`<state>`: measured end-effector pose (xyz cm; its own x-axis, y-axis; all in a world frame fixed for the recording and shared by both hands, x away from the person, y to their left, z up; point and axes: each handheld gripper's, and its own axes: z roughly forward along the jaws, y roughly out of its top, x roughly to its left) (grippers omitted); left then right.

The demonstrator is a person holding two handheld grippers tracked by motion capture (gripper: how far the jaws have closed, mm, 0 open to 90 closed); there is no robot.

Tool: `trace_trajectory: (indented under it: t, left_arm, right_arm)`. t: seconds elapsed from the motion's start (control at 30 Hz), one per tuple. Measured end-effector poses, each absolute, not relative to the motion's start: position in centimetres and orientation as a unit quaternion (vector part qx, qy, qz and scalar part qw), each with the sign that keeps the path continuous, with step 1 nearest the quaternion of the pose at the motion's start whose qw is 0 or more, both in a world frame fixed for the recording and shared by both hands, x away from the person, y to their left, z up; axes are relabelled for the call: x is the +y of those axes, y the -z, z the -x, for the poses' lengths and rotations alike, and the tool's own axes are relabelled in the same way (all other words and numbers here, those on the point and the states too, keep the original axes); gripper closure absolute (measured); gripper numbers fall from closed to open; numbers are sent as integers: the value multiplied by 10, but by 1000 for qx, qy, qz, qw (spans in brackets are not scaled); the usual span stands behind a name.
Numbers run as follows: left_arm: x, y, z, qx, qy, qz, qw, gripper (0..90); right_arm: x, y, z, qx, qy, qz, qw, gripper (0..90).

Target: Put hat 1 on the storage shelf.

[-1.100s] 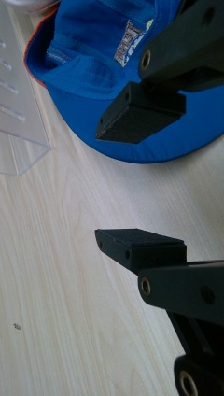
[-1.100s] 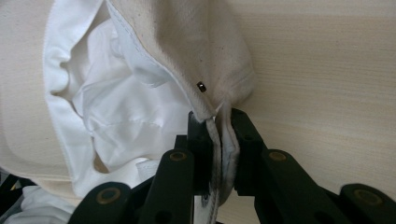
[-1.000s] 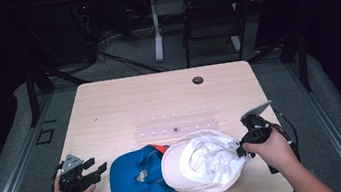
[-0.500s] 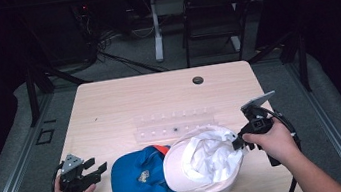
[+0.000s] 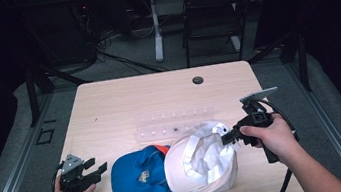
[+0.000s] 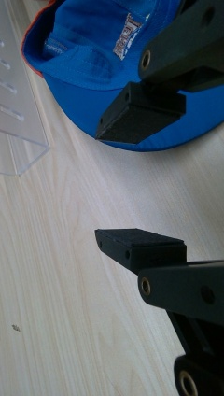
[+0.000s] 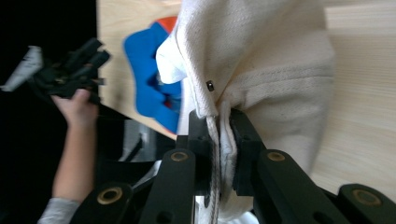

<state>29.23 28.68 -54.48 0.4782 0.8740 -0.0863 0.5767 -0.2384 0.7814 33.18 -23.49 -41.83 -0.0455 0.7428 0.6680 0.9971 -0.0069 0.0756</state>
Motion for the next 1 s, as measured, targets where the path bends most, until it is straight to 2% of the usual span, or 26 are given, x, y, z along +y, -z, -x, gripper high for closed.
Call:
trace_trajectory:
  t: [0.33, 0.43, 0.63, 1.0]
  left_arm:
    - [287, 545, -293, 474, -187, -764, 395, 457]
    - [286, 545, -292, 474, -187, -764, 395, 456]
    - [287, 545, -292, 474, -187, -764, 395, 456]
    - [286, 545, -292, 472, -188, -766, 393, 456]
  right_arm:
    - [-224, 409, -331, -640, 356, 619, 284, 818]
    - [-213, 396, -329, -636, 388, 594, 303, 818]
    - [-201, 376, -331, -627, 420, 582, 302, 818]
    - [-206, 353, -335, -608, 448, 582, 301, 817]
